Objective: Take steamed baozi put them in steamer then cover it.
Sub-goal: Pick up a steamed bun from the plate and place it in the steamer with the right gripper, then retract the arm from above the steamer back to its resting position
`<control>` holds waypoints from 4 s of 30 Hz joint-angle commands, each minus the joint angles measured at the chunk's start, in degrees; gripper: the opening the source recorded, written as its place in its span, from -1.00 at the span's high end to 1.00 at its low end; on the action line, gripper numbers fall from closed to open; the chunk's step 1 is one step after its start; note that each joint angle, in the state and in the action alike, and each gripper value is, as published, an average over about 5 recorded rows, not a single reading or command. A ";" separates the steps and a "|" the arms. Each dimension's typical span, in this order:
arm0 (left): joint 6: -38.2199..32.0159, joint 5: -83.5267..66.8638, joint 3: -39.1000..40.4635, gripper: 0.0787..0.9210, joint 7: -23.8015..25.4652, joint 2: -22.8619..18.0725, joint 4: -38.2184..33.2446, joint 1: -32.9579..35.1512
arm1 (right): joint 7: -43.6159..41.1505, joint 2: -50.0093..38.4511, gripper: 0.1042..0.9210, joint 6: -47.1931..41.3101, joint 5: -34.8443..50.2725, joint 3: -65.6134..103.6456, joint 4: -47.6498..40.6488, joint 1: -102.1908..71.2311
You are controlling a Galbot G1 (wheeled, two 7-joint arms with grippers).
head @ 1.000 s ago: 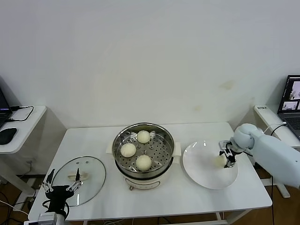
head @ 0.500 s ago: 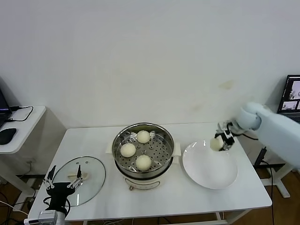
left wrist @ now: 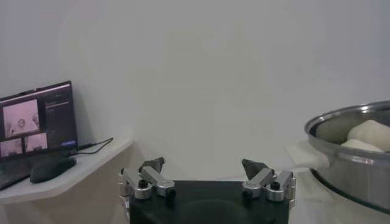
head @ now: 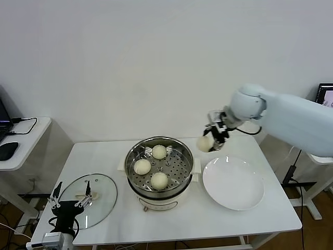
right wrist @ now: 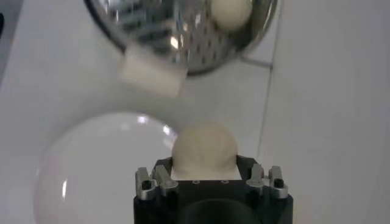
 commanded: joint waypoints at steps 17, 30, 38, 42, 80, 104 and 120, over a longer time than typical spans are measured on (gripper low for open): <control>-0.09 -0.35 -0.05 -0.77 -0.12 -0.43 0.27 -0.80 | 11.99 14.36 -0.34 -15.72 11.85 -4.98 -6.52 -6.15; -0.11 -0.35 -0.23 -0.77 -0.12 -0.32 0.52 -0.87 | 13.03 15.71 -0.34 -15.67 10.29 -3.12 -8.78 -9.51; -0.10 -0.35 -0.29 -0.77 -0.15 -0.34 0.52 -0.83 | 13.46 15.12 -0.40 -15.67 9.81 -1.77 -8.42 -10.05; -0.03 -0.31 -0.24 -0.77 -0.12 -0.28 0.50 -0.94 | 12.89 13.13 -0.63 -15.65 9.73 -0.50 -6.37 -7.83; -3.28 8.86 3.83 -0.77 -0.92 -0.53 7.16 -1.84 | 42.69 13.11 -0.76 30.57 -3.72 114.43 15.56 -115.09; -4.53 84.74 -5.26 -0.77 2.37 6.72 22.51 -4.00 | 41.64 28.75 -0.76 26.40 -0.01 123.03 13.12 -121.67; -4.77 85.71 -0.47 -0.77 0.38 6.08 28.71 -6.71 | 41.46 29.16 -0.76 26.89 -1.13 122.48 13.02 -122.93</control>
